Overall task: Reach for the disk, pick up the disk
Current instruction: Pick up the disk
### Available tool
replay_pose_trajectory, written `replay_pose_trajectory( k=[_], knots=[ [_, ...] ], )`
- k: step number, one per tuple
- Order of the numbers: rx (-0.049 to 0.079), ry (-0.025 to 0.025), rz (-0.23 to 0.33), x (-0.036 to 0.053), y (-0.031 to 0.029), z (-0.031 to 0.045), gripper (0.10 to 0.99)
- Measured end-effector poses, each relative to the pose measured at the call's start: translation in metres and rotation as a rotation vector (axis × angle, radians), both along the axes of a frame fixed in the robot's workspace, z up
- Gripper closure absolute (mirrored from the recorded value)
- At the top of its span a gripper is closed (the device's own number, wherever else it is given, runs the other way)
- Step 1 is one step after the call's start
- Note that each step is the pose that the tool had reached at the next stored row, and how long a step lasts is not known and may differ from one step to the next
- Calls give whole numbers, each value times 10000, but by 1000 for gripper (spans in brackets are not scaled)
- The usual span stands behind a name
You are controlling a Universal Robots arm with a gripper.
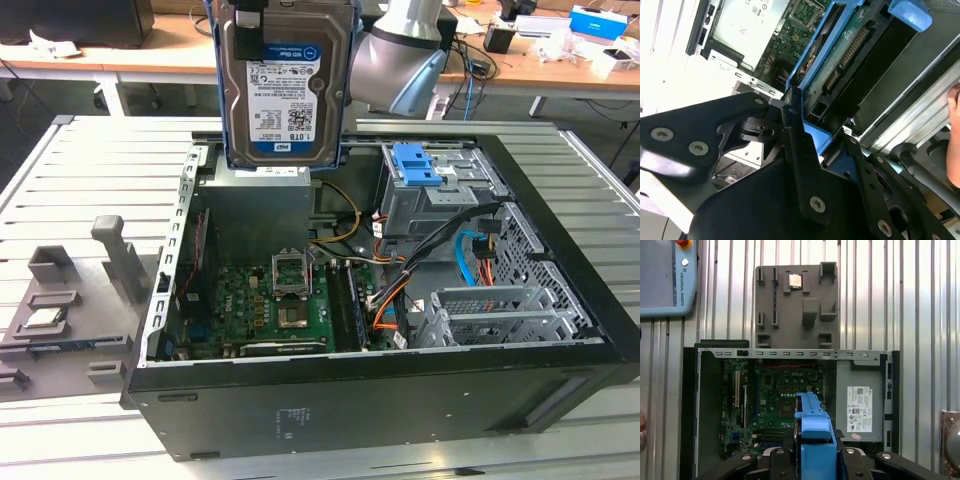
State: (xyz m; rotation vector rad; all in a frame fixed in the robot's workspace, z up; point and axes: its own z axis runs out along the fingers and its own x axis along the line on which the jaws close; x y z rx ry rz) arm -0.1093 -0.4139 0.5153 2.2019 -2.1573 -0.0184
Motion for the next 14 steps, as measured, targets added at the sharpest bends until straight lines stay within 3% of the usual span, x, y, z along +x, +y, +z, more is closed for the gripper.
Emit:
replay_pose_trajectory(
  k=[12,14],
  knots=[
    [0,0,0,0,-179,0,718],
    [11,0,0,0,-253,0,718]
  ],
)
